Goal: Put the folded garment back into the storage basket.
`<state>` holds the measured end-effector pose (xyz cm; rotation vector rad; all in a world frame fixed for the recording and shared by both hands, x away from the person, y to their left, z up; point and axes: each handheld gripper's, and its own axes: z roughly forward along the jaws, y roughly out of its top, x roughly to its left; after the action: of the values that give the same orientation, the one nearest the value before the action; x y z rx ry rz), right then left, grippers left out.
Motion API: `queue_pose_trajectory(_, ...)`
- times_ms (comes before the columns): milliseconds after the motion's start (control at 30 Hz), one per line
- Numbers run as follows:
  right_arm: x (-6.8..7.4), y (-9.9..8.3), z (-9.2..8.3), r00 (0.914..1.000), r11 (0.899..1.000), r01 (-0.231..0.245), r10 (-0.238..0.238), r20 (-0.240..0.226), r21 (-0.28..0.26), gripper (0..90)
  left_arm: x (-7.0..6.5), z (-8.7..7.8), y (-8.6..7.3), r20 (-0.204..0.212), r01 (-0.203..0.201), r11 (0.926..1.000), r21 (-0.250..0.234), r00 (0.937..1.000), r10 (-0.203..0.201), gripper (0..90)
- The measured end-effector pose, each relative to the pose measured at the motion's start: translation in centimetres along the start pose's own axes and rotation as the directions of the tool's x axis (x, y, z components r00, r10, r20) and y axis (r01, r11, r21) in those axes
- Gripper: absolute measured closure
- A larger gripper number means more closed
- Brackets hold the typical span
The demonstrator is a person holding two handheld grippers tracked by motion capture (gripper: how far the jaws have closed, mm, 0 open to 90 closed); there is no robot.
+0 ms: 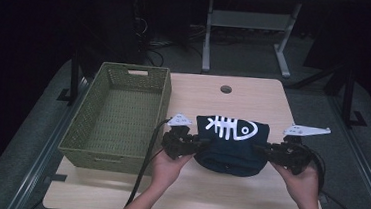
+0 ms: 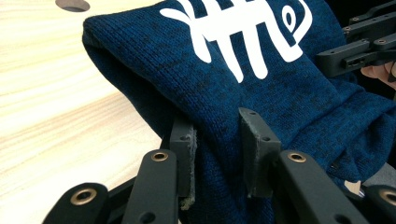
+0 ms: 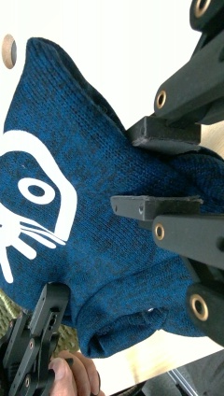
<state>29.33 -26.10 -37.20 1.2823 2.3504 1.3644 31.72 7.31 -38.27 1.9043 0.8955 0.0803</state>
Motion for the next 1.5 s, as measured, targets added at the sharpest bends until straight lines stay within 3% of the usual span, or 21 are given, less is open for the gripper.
queue_pose_trajectory(600,1.2,1.2,-0.1,0.9996,1.000,0.015,-0.016,-0.022,-0.027,71.0,0.2,-2.0,0.6,0.006,-0.015,0.9998,-0.014,0.9999,0.015,68.8)
queue_pose_trajectory(1500,2.8,3.4,0.5,0.9964,0.998,0.030,-0.034,-0.077,-0.053,71.2,1.3,-5.2,1.2,0.017,0.000,0.9990,-0.045,0.9999,0.001,68.9)
